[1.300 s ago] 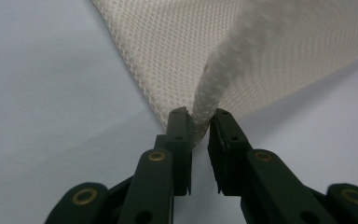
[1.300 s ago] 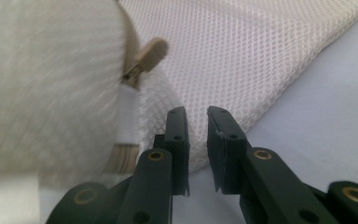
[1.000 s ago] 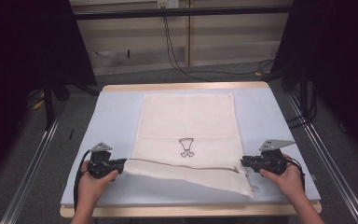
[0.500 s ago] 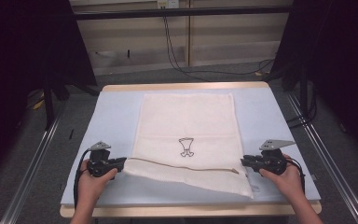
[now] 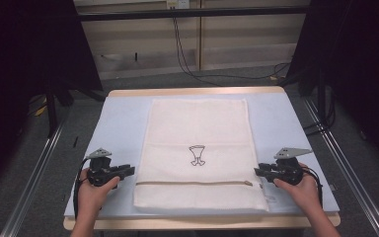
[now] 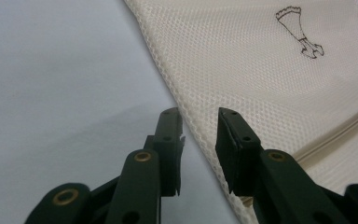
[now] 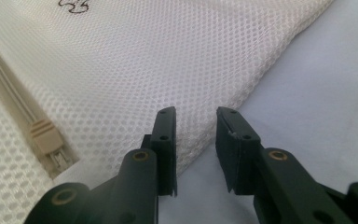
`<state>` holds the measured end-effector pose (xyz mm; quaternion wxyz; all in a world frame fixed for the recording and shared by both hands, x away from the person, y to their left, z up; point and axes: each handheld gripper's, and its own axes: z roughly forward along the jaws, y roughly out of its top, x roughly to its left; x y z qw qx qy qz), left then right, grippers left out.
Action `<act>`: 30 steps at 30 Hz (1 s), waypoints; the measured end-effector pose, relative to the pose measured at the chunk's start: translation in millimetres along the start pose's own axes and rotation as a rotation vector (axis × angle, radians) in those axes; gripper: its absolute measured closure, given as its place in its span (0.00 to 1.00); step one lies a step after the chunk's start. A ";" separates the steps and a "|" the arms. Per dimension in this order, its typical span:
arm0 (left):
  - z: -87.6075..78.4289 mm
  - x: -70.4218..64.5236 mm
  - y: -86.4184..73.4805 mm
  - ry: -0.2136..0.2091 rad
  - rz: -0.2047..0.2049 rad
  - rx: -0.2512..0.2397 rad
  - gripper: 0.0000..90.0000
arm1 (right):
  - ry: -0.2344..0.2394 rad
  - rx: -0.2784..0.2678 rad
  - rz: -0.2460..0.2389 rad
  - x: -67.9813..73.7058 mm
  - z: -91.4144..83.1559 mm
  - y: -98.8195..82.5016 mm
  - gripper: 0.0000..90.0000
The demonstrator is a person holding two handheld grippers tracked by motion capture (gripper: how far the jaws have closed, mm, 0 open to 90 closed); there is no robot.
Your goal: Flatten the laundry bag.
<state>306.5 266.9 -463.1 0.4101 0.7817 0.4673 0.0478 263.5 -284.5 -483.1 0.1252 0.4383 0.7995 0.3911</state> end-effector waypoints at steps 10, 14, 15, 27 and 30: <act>12.7 -10.2 -1.1 -0.001 0.009 0.049 0.59 | -0.016 -0.035 0.012 4.1 -4.8 2.7 0.60; 17.7 -11.7 -2.4 0.020 0.024 0.085 0.55 | -0.012 -0.035 0.022 7.3 -3.9 2.6 0.60; 18.1 -12.4 -2.2 0.018 0.017 0.086 0.55 | -0.010 -0.020 0.029 8.4 -2.6 2.4 0.60; 24.2 -23.4 3.1 0.042 0.000 0.148 0.83 | -0.029 0.054 0.062 15.4 4.6 5.3 0.89; 26.5 -24.6 5.9 0.046 -0.001 0.166 0.93 | -0.035 0.053 0.064 16.1 5.8 7.8 0.95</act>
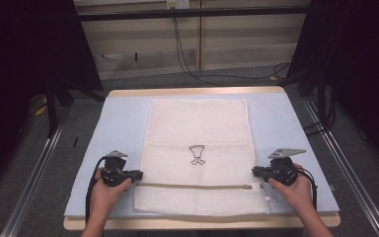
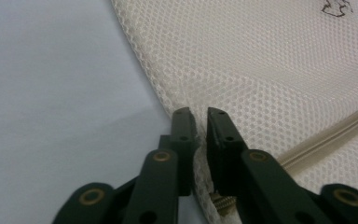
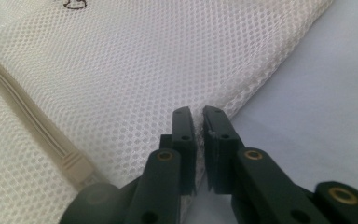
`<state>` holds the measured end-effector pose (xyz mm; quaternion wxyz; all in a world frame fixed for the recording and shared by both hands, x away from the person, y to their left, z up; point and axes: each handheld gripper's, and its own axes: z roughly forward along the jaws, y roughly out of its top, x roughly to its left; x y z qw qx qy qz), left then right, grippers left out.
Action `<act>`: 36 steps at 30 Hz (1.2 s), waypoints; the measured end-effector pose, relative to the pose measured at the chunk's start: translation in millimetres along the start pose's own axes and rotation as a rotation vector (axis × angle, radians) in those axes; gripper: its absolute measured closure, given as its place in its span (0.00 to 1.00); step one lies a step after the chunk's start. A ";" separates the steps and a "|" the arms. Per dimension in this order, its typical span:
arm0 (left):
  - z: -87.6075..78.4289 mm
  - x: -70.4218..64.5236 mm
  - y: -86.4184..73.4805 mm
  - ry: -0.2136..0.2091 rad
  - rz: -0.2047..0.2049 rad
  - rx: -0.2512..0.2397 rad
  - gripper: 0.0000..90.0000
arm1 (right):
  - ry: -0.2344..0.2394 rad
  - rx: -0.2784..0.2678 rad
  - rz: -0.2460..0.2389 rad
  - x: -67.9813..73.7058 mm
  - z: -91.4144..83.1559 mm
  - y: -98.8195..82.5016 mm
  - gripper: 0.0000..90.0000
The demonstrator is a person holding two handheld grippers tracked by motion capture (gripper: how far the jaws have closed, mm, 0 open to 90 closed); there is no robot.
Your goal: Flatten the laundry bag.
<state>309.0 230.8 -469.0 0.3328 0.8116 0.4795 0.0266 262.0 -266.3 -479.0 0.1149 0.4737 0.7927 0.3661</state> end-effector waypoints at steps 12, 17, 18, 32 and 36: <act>-9.6 9.4 2.6 0.022 -0.033 -0.022 0.97 | -0.022 -0.040 -0.011 3.7 8.5 9.2 0.97; -14.4 15.9 -1.3 0.028 -0.063 -0.039 0.97 | -0.005 -0.037 -0.016 8.0 12.1 11.3 0.96; -15.6 17.3 -2.1 0.024 -0.065 -0.041 0.97 | -0.003 -0.040 -0.021 8.4 13.4 11.6 0.96; -19.0 26.1 -6.2 0.026 -0.077 -0.031 0.97 | -0.002 -0.043 -0.021 12.9 22.3 16.3 0.95; -19.2 25.9 -6.1 0.035 -0.075 -0.043 0.92 | 0.010 -0.054 0.003 11.4 20.6 16.4 0.87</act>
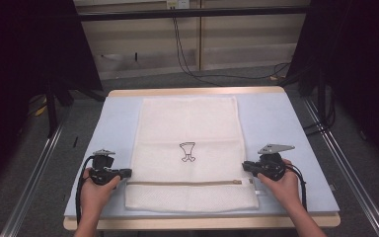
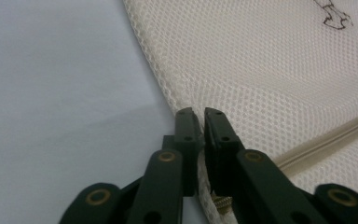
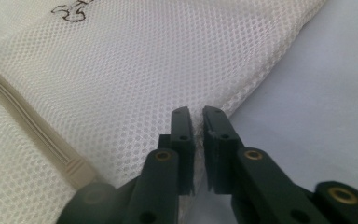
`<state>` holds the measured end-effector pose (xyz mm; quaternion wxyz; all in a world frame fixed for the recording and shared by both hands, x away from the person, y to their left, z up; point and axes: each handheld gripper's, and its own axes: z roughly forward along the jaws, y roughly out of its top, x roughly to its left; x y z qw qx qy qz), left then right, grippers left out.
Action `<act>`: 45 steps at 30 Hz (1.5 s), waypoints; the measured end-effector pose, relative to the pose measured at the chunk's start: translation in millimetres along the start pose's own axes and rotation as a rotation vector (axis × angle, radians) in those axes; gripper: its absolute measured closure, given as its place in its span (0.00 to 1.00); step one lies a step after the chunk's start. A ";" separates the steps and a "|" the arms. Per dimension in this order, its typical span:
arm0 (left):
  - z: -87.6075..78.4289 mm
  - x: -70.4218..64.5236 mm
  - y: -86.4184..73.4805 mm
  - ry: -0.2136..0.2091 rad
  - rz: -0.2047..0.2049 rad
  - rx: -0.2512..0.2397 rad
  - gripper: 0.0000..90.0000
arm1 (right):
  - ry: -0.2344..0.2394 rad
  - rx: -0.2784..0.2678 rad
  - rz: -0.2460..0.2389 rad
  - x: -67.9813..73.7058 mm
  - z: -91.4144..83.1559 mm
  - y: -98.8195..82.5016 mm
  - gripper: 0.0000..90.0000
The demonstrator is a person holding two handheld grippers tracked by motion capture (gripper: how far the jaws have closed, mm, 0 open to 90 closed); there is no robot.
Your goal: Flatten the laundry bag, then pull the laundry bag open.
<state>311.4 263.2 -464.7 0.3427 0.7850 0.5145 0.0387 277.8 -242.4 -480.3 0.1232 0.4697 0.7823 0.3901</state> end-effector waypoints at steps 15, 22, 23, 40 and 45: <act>1.4 -19.9 7.5 -0.011 0.071 -0.083 0.24 | -0.002 -0.069 0.010 -2.6 -16.8 3.7 0.51; 10.3 -26.4 9.3 -0.041 0.093 -0.075 0.15 | -0.013 -0.083 -0.047 1.5 -20.0 2.4 0.65; 11.1 -26.9 9.6 -0.045 0.102 -0.071 0.14 | -0.022 -0.097 -0.061 1.4 -20.0 1.7 0.70; 25.6 -53.0 17.2 -0.115 0.147 -0.076 0.13 | 0.021 -0.090 -0.086 8.5 -22.8 -1.5 1.00; 27.0 -59.2 20.9 -0.135 0.158 -0.082 0.12 | 0.034 -0.070 -0.098 11.2 -23.8 -2.7 1.00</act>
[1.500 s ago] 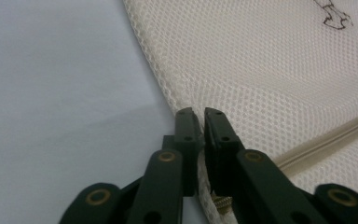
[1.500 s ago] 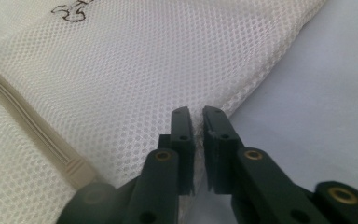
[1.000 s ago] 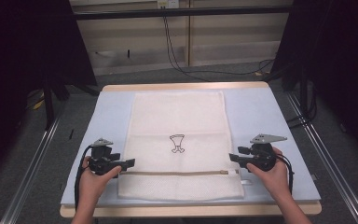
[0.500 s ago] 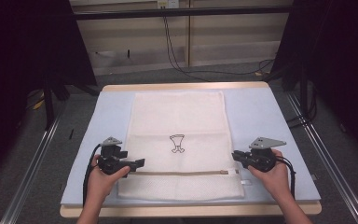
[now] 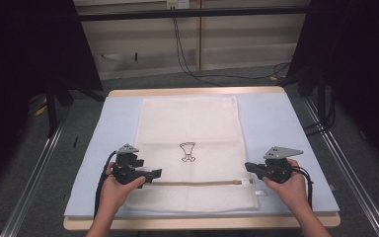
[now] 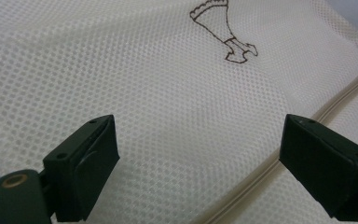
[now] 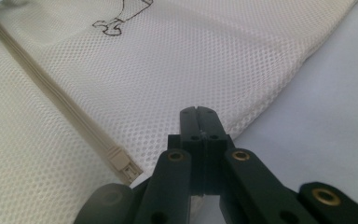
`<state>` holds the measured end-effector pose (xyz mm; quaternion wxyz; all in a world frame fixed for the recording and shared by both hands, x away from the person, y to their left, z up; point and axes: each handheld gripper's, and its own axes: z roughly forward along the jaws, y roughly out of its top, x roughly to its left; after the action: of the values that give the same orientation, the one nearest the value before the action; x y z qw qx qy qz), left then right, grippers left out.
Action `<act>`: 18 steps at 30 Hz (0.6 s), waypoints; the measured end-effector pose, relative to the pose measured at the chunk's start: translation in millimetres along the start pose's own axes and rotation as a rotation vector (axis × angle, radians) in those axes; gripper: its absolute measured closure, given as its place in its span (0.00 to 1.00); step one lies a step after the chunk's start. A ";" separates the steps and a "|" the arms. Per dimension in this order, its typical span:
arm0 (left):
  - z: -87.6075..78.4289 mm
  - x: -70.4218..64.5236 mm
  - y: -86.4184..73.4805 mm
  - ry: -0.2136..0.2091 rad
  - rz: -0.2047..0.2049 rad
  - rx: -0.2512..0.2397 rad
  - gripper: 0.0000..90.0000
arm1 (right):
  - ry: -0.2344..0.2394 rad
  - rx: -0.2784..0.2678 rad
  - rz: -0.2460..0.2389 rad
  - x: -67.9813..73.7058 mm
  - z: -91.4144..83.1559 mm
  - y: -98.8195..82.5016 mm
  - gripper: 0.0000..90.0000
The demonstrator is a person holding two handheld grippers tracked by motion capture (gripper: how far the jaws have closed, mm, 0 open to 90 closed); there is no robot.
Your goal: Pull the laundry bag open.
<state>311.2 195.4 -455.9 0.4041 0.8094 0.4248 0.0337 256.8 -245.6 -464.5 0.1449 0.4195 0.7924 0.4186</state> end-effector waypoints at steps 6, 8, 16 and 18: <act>6.5 -9.8 2.8 -0.018 0.035 0.016 0.12 | 0.014 -0.019 0.001 3.9 -3.1 1.8 1.00; 6.9 -11.7 4.1 -0.015 0.041 0.012 0.12 | 0.021 -0.016 -0.008 4.7 -2.6 1.7 1.00; 11.3 -19.5 5.7 -0.043 0.041 0.025 0.12 | 0.031 0.008 -0.028 8.9 -2.7 -0.4 1.00; 12.9 -21.4 6.6 -0.048 0.047 0.028 0.11 | 0.034 0.005 -0.032 9.1 -3.0 -0.3 1.00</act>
<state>307.1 170.0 -453.9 0.4021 0.8252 0.3964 0.0177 249.4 -240.1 -461.8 0.1370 0.3998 0.8023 0.4215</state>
